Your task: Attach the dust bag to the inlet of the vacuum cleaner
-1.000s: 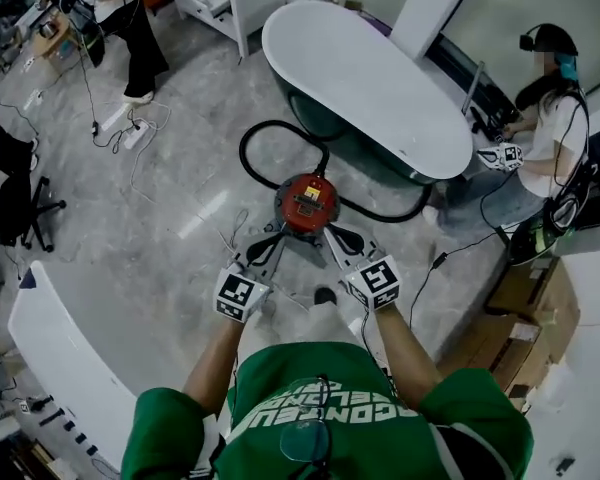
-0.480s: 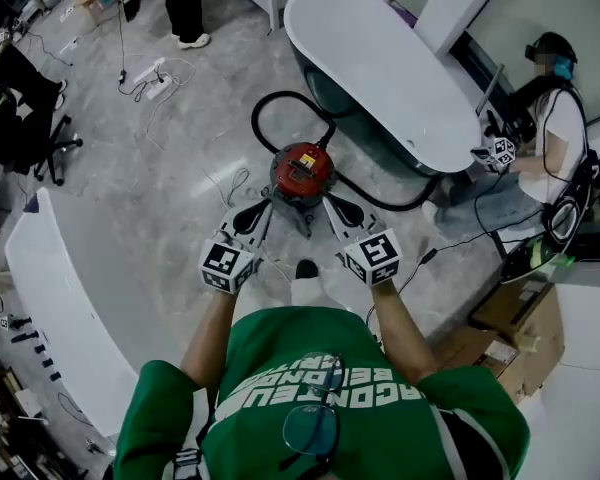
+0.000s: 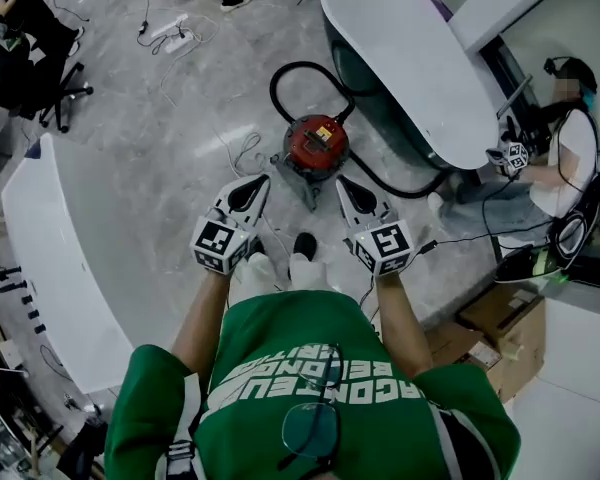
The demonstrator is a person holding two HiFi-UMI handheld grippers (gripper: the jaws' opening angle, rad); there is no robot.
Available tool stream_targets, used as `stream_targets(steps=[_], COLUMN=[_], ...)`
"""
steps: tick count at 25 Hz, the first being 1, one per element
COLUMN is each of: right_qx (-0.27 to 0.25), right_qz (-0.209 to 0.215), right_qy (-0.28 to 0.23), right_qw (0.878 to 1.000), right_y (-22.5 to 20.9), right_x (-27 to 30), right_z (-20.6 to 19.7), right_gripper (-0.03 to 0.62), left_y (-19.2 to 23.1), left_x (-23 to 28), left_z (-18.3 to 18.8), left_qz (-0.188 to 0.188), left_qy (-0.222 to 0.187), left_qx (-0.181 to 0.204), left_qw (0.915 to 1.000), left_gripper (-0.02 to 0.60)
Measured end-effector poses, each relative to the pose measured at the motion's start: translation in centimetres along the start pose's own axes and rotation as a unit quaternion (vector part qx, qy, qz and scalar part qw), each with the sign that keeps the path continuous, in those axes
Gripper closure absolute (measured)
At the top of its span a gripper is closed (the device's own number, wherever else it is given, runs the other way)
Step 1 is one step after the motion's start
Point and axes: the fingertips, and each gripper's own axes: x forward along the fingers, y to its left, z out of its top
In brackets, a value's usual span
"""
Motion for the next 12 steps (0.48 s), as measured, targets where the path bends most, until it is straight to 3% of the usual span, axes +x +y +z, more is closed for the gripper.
stream_targets(steps=[12], right_qx=[-0.002], right_qz=[-0.013], right_qy=[0.021], right_qw=[1.000], right_y=[2.2], right_x=[0.8], right_z=[-0.4], right_gripper=[0.586], left_y=[1.0], left_x=[-1.6], left_z=[-0.3], left_qz=[-0.002], left_qy=[-0.011], left_qx=[-0.018], left_qw=[0.9998], left_gripper=[0.578])
